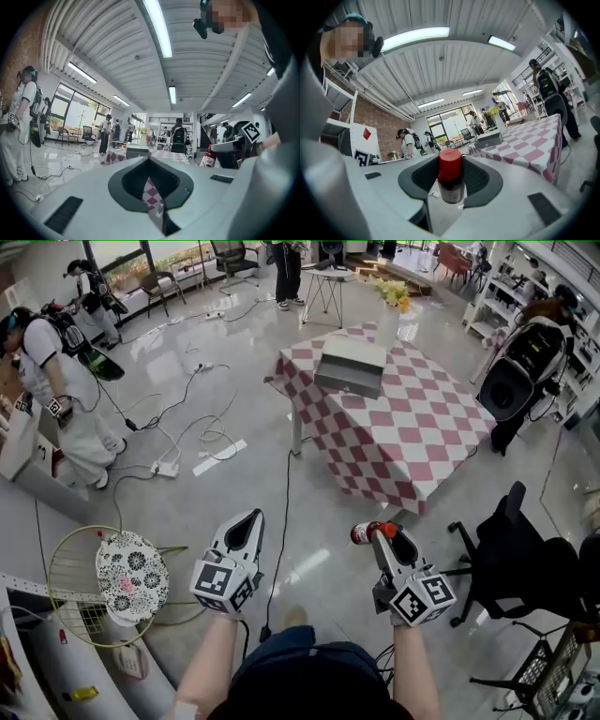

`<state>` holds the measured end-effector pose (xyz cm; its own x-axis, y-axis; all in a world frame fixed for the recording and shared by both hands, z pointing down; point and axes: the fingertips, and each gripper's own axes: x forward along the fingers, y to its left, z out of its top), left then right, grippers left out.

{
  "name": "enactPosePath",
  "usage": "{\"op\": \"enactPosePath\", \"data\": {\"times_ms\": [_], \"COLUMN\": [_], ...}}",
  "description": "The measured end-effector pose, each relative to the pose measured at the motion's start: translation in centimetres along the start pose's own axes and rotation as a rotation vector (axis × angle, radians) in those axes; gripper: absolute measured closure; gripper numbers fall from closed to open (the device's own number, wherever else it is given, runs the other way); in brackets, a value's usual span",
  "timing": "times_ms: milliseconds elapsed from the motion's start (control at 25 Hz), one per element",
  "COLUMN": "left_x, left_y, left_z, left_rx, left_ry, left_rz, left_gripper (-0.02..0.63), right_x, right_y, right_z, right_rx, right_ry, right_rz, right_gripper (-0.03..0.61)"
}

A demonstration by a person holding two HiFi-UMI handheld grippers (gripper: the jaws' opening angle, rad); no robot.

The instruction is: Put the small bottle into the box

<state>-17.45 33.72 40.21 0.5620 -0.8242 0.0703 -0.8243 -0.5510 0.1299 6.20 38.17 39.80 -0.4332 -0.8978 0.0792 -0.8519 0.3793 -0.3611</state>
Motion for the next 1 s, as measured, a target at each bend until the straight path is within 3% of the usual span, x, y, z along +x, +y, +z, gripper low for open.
{"op": "enactPosePath", "data": {"times_ms": [400,760,1000], "left_x": [2.5,5.6,9.3], "left_y": [2.9,5.2,7.6], "left_z": [-1.8,-0.1,0.4], "left_rx": [-0.035,-0.012,-0.042], "left_ry": [0.031,0.011,0.011], "left_rz": [-0.001,0.026,0.074], "left_gripper": [0.611,0.612,0.612], "right_x": [3.9,8.8,13.3], "right_y": [-1.6,-3.2,-5.0], "right_z": [0.0,1.8,2.9], "right_rx": [0.019,0.029,0.014], "right_ry": [0.017,-0.001,0.023], "right_rz": [-0.012,0.035,0.085], "right_gripper": [0.430,0.430,0.430]}}
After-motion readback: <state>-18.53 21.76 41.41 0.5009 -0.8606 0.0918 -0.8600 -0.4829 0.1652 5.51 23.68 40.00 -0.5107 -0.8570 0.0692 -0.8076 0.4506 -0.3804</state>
